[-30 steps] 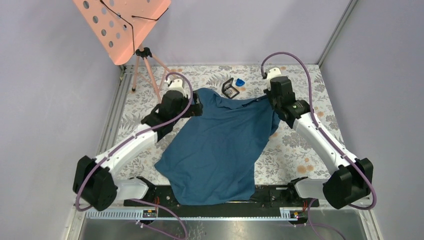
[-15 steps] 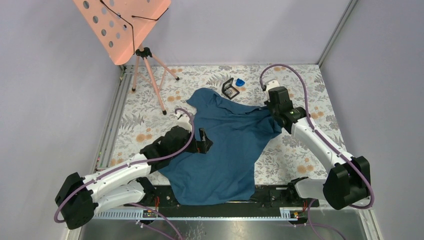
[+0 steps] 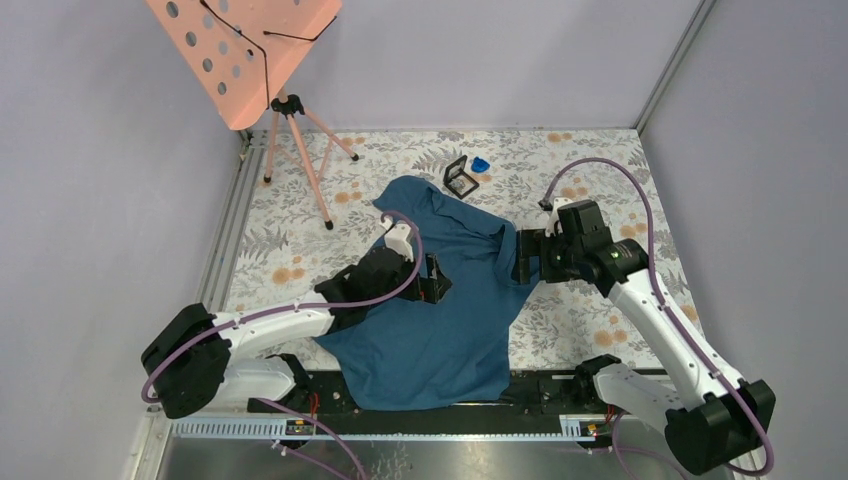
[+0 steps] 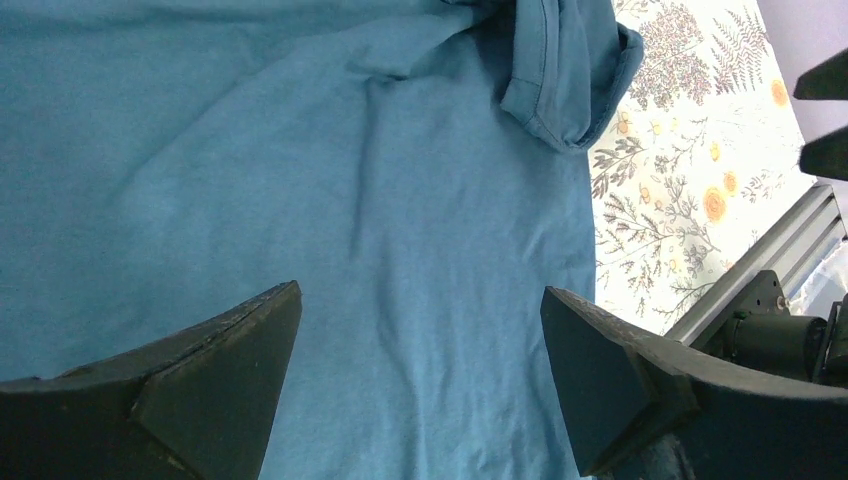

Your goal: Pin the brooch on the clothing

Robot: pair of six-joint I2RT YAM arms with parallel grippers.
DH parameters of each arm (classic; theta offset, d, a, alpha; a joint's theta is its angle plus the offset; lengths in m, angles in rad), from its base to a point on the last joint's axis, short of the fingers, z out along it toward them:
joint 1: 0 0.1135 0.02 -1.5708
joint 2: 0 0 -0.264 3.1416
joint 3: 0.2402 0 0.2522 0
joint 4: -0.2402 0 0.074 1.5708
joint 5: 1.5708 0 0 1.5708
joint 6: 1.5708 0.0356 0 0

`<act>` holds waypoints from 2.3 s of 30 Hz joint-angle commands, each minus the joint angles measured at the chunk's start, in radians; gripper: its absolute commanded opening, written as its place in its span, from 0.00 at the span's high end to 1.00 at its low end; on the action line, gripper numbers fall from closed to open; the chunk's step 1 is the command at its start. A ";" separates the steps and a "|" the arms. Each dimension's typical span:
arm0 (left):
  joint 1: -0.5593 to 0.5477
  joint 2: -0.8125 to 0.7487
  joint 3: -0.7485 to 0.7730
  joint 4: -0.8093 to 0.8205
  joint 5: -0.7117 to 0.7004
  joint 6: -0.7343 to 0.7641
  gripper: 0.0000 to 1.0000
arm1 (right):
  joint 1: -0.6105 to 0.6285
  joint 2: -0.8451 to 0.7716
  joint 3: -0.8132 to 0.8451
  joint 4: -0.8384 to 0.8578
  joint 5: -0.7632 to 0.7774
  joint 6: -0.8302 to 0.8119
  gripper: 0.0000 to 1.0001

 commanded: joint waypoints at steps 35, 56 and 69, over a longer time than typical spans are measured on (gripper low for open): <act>0.314 -0.298 -0.174 -0.373 -0.246 -0.150 0.01 | 0.223 0.311 -0.012 0.242 0.321 0.249 0.21; 0.383 -0.398 -0.227 -0.403 -0.222 -0.200 0.01 | 0.300 0.644 0.188 0.143 0.535 0.191 0.63; 0.405 -0.408 -0.184 -0.449 -0.236 -0.157 0.01 | 0.293 0.309 0.208 -0.046 0.718 0.159 0.97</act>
